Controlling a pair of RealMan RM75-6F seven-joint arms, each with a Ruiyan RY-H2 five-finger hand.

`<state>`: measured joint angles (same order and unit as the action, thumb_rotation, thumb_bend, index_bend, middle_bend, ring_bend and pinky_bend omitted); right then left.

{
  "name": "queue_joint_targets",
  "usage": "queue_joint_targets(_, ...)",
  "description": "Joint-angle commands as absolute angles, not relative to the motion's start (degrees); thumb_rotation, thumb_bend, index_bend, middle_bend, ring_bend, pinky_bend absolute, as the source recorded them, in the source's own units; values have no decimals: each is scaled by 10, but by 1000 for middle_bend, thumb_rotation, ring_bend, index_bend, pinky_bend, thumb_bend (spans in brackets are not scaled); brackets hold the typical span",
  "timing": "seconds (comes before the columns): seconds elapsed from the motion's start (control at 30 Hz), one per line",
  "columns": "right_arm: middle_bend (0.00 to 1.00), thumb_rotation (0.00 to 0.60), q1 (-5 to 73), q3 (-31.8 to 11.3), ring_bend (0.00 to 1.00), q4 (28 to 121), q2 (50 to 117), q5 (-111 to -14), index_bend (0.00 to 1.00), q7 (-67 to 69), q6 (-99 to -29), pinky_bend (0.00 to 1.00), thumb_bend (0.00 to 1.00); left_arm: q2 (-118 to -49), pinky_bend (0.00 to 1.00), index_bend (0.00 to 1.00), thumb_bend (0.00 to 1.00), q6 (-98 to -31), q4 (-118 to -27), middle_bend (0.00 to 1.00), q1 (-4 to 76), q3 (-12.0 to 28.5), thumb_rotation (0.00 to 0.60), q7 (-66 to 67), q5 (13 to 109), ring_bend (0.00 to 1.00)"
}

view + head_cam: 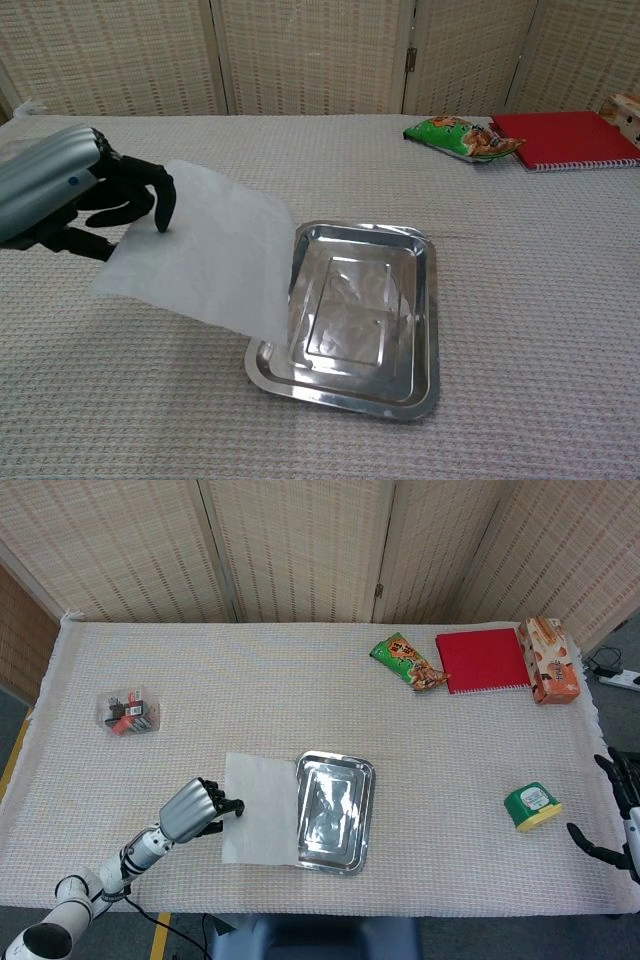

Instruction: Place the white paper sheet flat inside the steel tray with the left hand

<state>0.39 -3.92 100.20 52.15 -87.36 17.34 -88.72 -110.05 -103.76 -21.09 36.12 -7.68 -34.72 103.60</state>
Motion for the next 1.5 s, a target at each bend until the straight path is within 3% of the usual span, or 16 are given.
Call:
queue_joint_targets(0.03, 0, 600, 4, -39, 0, 1002, 522, -874, 0, 173, -886, 0, 328, -1111, 1000, 653, 578, -1038, -223, 1000, 373, -85, 600, -335, 1049, 1000)
queue_joint_targets(0.87, 0, 600, 7, -49, 0, 992, 528, -837, 0, 155, -868, 0, 328, -1211, 1000, 651, 578, -882, -143, 1000, 456, -102, 600, -326, 1056, 1000)
queue_joint_targets(1.5, 0, 600, 13, -48, 0, 994, 532, -825, 0, 136, -847, 0, 328, -1240, 1000, 645, 582, -815, -128, 1000, 485, -96, 600, -304, 1034, 1000)
